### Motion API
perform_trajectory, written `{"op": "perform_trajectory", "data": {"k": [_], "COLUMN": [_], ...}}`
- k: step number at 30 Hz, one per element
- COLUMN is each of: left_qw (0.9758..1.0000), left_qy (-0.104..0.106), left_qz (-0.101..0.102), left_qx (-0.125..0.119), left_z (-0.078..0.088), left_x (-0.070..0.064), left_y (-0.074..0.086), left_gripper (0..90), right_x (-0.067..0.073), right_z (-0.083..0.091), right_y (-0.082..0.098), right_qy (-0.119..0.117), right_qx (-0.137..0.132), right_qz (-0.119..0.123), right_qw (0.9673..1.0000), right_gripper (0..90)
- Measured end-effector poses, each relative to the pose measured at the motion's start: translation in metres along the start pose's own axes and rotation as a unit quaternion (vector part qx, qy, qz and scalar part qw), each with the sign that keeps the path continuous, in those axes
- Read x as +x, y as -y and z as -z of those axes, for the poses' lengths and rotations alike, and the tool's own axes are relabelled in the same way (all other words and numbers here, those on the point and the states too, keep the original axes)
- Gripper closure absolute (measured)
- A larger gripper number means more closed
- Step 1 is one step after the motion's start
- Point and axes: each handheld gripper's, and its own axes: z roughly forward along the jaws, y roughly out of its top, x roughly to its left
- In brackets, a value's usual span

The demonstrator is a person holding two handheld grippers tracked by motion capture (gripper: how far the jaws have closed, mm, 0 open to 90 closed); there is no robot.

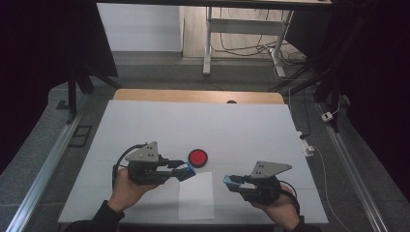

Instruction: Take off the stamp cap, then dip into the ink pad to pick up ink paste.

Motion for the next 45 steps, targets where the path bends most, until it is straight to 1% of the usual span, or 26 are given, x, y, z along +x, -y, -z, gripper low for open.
{"op": "perform_trajectory", "data": {"k": [4,6,8,10,19,21,25,27,30,32,33,34,35,40,42,45], "left_qw": [1.0,1.0,1.0,1.0,0.9999,0.9999,0.9998,0.9997,0.9996,0.9996,0.9995,0.9995,0.9995,0.9991,0.9989,0.9984], "left_qy": [0.002,0.002,0.001,-0.002,-0.01,-0.012,-0.017,-0.018,-0.021,-0.023,-0.024,-0.024,-0.025,-0.032,-0.038,-0.046], "left_qz": [0.002,0.003,0.004,0.005,0.009,0.01,0.012,0.013,0.016,0.017,0.018,0.019,0.02,0.024,0.025,0.024], "left_qx": [0.0,0.0,0.001,0.001,0.001,0.002,0.004,0.005,0.005,0.005,0.006,0.006,0.007,0.011,0.015,0.022], "left_z": [0.0,-0.001,-0.001,-0.001,-0.001,-0.002,-0.003,-0.003,-0.003,-0.003,-0.003,-0.004,-0.004,-0.007,-0.009,-0.011], "left_x": [0.001,0.001,0.001,0.001,0.004,0.004,0.005,0.006,0.007,0.008,0.008,0.009,0.009,0.012,0.013,0.015], "left_y": [0.0,0.0,0.0,0.0,-0.002,-0.002,-0.003,-0.003,-0.003,-0.004,-0.004,-0.004,-0.004,-0.007,-0.008,-0.01], "left_gripper": [70.6,70.6,70.6,70.6,70.6,70.6,70.6,70.6,70.6,70.6,70.6,70.6,70.6,70.6,70.6,70.6], "right_x": [-0.002,-0.003,-0.004,-0.004,-0.002,-0.002,-0.005,-0.007,-0.008,-0.008,-0.008,-0.008,-0.009,-0.009,-0.009,-0.009], "right_z": [0.01,0.015,0.021,0.026,0.047,0.052,0.059,0.063,0.067,0.069,0.07,0.071,0.071,0.073,0.073,0.075], "right_y": [0.007,0.01,0.013,0.017,0.036,0.04,0.047,0.05,0.054,0.056,0.057,0.057,0.058,0.061,0.062,0.064], "right_qy": [0.019,0.023,0.032,0.035,0.072,0.087,0.095,0.095,0.099,0.103,0.1,0.104,0.102,0.105,0.105,0.105], "right_qx": [0.001,-0.004,-0.006,-0.01,-0.012,-0.008,-0.007,-0.014,-0.014,-0.012,-0.014,-0.012,-0.013,-0.006,-0.008,-0.005], "right_qz": [-0.01,-0.017,-0.019,-0.023,-0.026,-0.025,-0.043,-0.055,-0.063,-0.068,-0.071,-0.071,-0.073,-0.076,-0.08,-0.083], "right_qw": [0.9998,0.9996,0.9993,0.9991,0.997,0.9959,0.9945,0.9938,0.993,0.9923,0.9924,0.992,0.992,0.9915,0.9912,0.991], "right_gripper": [68.7,68.7,68.7,68.6,68.6,68.7,68.6,68.7,68.7,68.7,68.7,68.7,68.7,68.7,68.7,68.7]}}
